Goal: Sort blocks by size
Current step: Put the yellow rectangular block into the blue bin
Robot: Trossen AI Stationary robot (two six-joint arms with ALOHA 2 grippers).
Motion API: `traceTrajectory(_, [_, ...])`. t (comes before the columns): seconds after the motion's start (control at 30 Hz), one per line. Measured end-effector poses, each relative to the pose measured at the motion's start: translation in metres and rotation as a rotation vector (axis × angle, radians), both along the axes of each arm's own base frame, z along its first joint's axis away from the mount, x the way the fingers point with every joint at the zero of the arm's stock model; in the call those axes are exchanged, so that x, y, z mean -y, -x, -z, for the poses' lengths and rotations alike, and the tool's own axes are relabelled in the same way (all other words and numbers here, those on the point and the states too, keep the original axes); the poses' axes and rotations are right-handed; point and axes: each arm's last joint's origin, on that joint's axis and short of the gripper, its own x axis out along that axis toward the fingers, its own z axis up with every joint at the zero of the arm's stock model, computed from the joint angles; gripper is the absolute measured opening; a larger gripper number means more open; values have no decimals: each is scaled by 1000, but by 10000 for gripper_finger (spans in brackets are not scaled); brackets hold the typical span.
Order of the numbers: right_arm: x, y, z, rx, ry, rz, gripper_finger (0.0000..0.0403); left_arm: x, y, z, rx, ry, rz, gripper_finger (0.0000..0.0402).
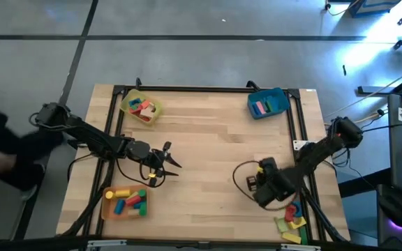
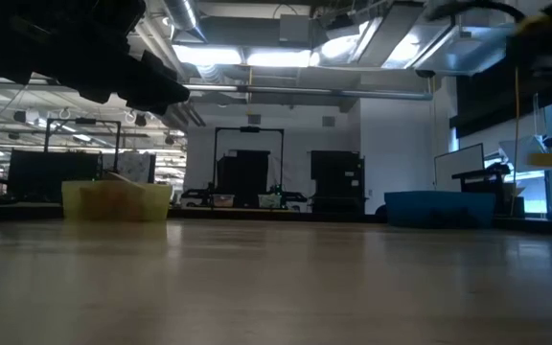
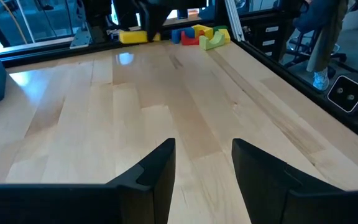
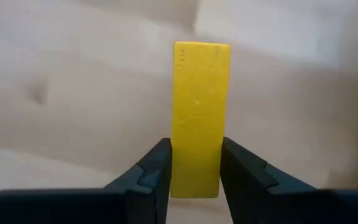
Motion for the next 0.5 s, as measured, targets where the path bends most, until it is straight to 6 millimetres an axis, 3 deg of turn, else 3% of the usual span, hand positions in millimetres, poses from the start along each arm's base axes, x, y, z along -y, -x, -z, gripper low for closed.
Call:
traceTrajectory(0.23, [45, -12, -20, 6, 63, -74, 116, 0, 0, 0, -2, -1, 0, 143])
traceTrajectory(0.5, [105, -27, -28, -79, 106, -144, 115, 0, 0, 0, -3, -1, 0, 143])
